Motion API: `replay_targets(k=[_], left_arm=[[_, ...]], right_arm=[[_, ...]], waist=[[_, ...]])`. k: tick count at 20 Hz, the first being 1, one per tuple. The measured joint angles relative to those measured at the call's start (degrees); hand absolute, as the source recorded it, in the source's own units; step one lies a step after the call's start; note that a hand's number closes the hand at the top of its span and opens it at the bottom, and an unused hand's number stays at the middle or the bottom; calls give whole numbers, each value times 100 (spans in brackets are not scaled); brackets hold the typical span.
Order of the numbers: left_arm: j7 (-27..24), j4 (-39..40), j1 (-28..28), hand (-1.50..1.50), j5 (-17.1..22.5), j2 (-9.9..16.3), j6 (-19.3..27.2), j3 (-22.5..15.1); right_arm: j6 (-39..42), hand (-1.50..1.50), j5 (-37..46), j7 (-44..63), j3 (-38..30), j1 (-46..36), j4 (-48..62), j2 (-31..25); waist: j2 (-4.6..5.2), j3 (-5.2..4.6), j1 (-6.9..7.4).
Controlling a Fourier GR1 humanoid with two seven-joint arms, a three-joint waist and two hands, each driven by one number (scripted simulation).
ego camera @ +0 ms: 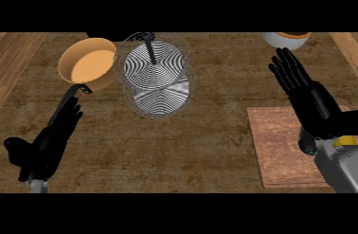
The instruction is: Pick the lemon from the cutting board and place it in the tiered basket
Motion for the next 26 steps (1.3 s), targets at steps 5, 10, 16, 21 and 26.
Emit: replay_targets(k=[5, 10, 16, 21, 26], left_arm=[[-263, -22, -178, 0, -145, -146, -78, -195], [-502, 178, -435, 0, -176, -378, -301, -502], [-839, 872, -808, 0, -251, -609, -433, -476], [-1008, 1152, -863, 0, -314, -672, -474, -470], [-1007, 1162, -892, 0, -382, -736, -413, -520]], right_arm=[[-625, -150, 40, 14, -705, 87, 812, -22], [-1691, -150, 394, 39, -1246, 16, 2065, 23], [-2133, -150, 819, -689, -1539, -119, 2609, 127], [-2262, -150, 1590, 475, -1046, -39, 2186, -893], [-1466, -150, 2334, 1919, -250, 69, 2077, -2167]], waist=[[129, -89, -28], [221, -117, -1], [167, -121, -14], [118, -150, -87], [96, -190, -79]])
